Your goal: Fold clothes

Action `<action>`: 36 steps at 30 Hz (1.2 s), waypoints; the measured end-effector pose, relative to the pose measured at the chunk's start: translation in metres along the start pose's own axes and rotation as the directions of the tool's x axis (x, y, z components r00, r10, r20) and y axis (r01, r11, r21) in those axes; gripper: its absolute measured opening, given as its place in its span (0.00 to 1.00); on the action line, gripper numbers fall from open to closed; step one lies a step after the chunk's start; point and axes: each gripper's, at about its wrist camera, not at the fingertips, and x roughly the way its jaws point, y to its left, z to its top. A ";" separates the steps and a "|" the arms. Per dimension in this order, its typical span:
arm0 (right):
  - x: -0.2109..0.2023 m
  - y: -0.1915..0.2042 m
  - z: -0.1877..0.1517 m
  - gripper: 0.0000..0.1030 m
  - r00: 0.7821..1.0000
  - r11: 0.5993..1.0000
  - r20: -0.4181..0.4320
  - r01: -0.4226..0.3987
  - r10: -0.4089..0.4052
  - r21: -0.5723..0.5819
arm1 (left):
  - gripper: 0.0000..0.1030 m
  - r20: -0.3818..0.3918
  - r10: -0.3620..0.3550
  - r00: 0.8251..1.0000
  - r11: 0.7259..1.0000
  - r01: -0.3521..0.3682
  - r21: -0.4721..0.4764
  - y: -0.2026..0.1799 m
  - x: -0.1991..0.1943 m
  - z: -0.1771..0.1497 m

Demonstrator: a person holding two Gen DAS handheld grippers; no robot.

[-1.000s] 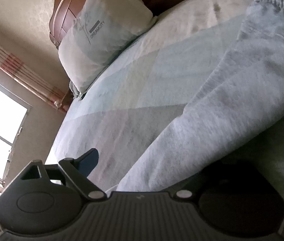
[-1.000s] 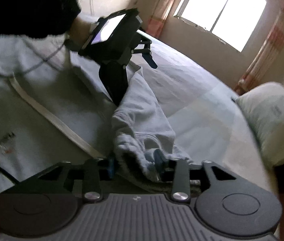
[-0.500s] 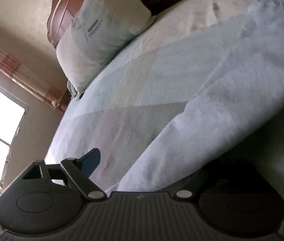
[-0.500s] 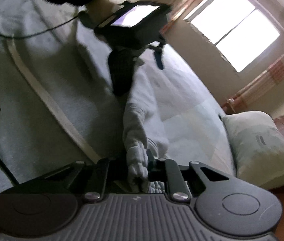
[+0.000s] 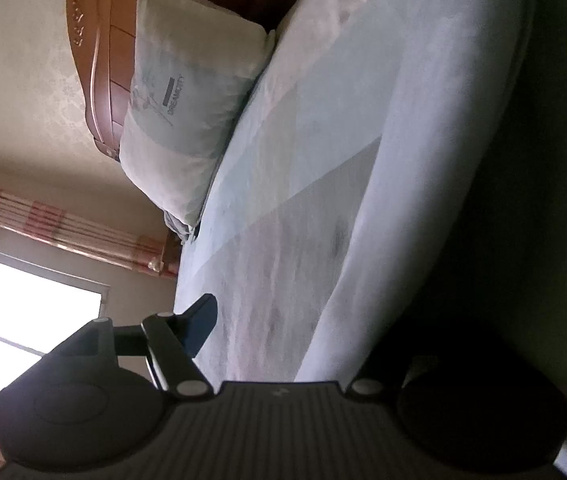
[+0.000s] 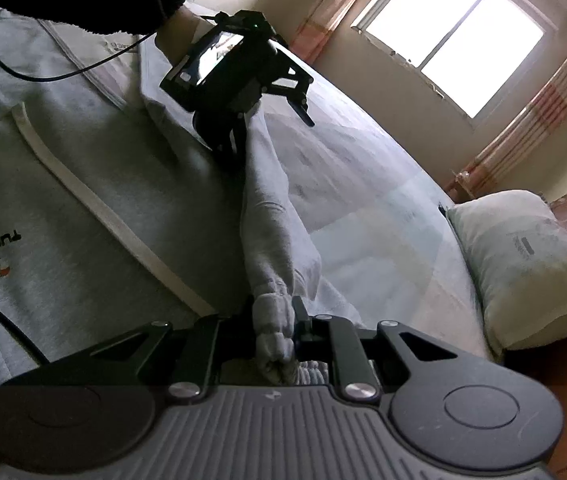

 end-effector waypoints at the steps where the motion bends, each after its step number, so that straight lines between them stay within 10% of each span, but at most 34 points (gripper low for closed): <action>1: -0.001 0.000 -0.001 0.19 1.000 1.000 -0.003 0.000 0.000 0.000 | 0.68 -0.003 -0.004 1.000 1.000 0.004 -0.001 0.002 0.001 -0.001; 4: -0.003 -0.001 -0.005 0.19 1.000 1.000 -0.008 -0.007 0.007 0.012 | 0.44 -0.029 -0.040 0.999 0.999 0.041 0.035 -0.001 -0.001 -0.001; 6: -0.002 -0.003 -0.005 0.19 1.000 1.000 -0.008 -0.008 0.008 0.022 | 0.06 -0.055 -0.070 0.996 0.994 0.074 0.082 -0.011 -0.004 -0.002; 22: -0.041 -0.043 0.001 0.19 0.995 0.974 0.023 0.094 -0.101 0.207 | 0.05 -0.062 -0.049 0.997 0.998 0.051 0.038 0.035 -0.111 0.016; 36: -0.067 -0.047 -0.022 0.20 1.000 0.956 0.023 -0.011 0.004 0.294 | 0.05 -0.087 -0.303 0.949 0.939 0.313 0.140 -0.044 -0.232 0.044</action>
